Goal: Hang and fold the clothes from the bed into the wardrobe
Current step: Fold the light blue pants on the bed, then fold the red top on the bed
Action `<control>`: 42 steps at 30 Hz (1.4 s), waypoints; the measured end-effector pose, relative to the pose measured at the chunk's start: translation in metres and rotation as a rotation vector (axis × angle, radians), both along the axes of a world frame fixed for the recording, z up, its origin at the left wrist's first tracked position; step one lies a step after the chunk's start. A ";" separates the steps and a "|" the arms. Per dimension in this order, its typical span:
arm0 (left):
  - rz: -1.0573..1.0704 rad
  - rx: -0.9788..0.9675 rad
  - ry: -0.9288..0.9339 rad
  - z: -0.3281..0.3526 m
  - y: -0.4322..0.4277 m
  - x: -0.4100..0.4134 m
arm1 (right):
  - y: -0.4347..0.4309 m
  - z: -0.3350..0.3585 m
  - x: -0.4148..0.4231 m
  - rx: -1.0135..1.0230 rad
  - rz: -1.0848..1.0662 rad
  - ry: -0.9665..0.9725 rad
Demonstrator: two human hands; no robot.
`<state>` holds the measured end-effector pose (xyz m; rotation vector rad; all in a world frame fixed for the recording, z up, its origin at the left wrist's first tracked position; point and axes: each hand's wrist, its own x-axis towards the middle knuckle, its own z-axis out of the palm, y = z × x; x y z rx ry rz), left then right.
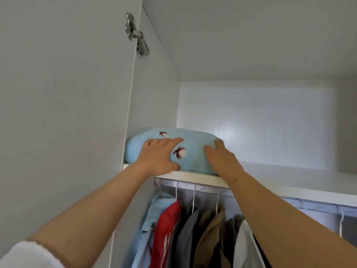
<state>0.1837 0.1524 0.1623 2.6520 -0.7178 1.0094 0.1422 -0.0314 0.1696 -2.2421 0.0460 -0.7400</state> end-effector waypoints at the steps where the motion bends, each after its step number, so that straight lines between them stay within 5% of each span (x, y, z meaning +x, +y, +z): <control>1: 0.010 -0.009 0.011 -0.002 -0.001 -0.005 | 0.000 -0.003 -0.009 -0.069 -0.026 -0.003; 9: -0.161 -0.278 0.050 -0.038 -0.008 -0.080 | 0.001 -0.034 -0.079 -0.270 0.017 -0.112; 15: -0.266 -0.480 0.334 -0.116 -0.017 -0.136 | 0.002 -0.101 -0.128 0.104 0.238 0.002; 23: -0.320 -0.729 0.733 -0.223 -0.023 -0.190 | 0.002 -0.222 -0.199 0.433 0.073 0.315; 35: -0.413 -0.396 1.222 -0.388 0.019 -0.339 | 0.092 -0.389 -0.404 0.866 -0.439 0.536; 42: -0.633 -0.050 1.412 -0.431 0.010 -0.485 | 0.138 -0.432 -0.579 1.156 -0.769 0.432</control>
